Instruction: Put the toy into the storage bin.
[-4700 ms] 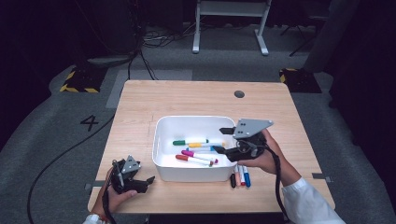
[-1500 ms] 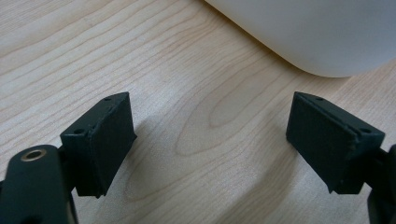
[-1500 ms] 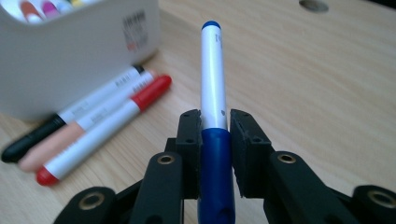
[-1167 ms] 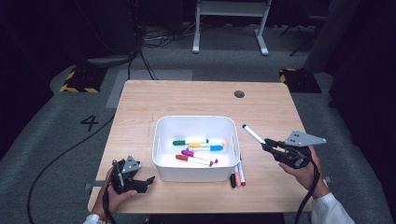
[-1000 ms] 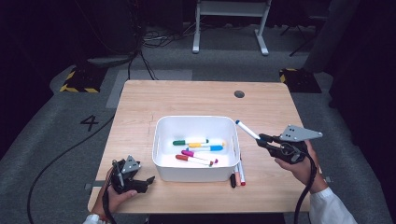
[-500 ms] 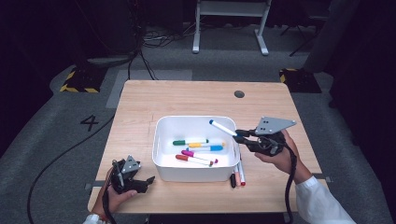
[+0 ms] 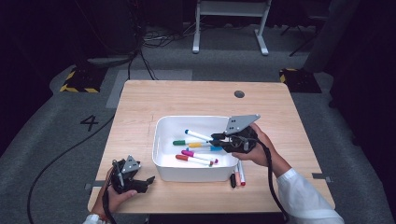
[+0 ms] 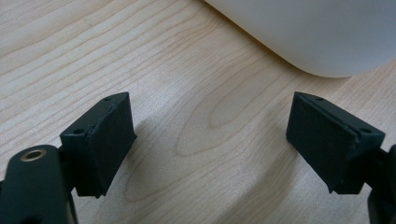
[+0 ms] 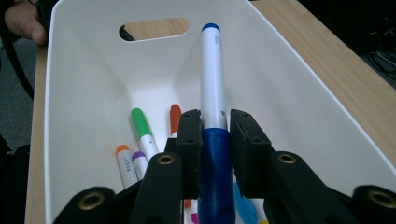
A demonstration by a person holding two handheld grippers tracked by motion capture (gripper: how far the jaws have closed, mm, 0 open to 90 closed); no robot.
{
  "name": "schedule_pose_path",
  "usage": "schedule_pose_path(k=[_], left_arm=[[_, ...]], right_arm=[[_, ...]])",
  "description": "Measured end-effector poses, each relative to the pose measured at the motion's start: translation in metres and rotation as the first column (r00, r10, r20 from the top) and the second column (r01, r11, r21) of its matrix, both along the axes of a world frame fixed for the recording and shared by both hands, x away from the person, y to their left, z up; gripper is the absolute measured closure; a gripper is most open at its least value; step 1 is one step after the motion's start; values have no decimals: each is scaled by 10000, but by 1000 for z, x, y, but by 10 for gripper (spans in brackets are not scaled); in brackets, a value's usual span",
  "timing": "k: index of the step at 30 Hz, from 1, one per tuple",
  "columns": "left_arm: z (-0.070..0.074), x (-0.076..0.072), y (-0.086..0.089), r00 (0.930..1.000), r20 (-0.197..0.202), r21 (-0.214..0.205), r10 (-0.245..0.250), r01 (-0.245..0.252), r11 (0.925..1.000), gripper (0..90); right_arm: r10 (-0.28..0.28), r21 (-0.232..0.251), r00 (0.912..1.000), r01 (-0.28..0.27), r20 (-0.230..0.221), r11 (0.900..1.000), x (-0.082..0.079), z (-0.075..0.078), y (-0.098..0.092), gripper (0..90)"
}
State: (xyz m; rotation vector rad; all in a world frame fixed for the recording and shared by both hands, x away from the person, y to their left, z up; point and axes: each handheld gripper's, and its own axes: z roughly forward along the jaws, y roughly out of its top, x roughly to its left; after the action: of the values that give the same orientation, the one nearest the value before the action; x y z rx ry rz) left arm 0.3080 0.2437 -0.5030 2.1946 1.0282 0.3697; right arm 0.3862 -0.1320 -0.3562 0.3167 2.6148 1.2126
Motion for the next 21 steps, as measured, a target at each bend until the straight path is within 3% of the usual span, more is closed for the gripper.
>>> schedule_pose_path(k=[9,12,21], left_arm=[[0,0,0,10000,6,-1,7,-7,10000,153],[0,0,0,10000,-1,-3,2,-2,10000,153],[0,0,0,10000,7,-2,9,-9,10000,153]], right_arm=[[632,-548,9971,-654,-422,9964,-1,-9,17,749],[935,-1026,9939,-991,-576,9898,-5,-12,24,749],[1452,-1409,9845,-1583,-984,9773,-14,-13,28,749]])
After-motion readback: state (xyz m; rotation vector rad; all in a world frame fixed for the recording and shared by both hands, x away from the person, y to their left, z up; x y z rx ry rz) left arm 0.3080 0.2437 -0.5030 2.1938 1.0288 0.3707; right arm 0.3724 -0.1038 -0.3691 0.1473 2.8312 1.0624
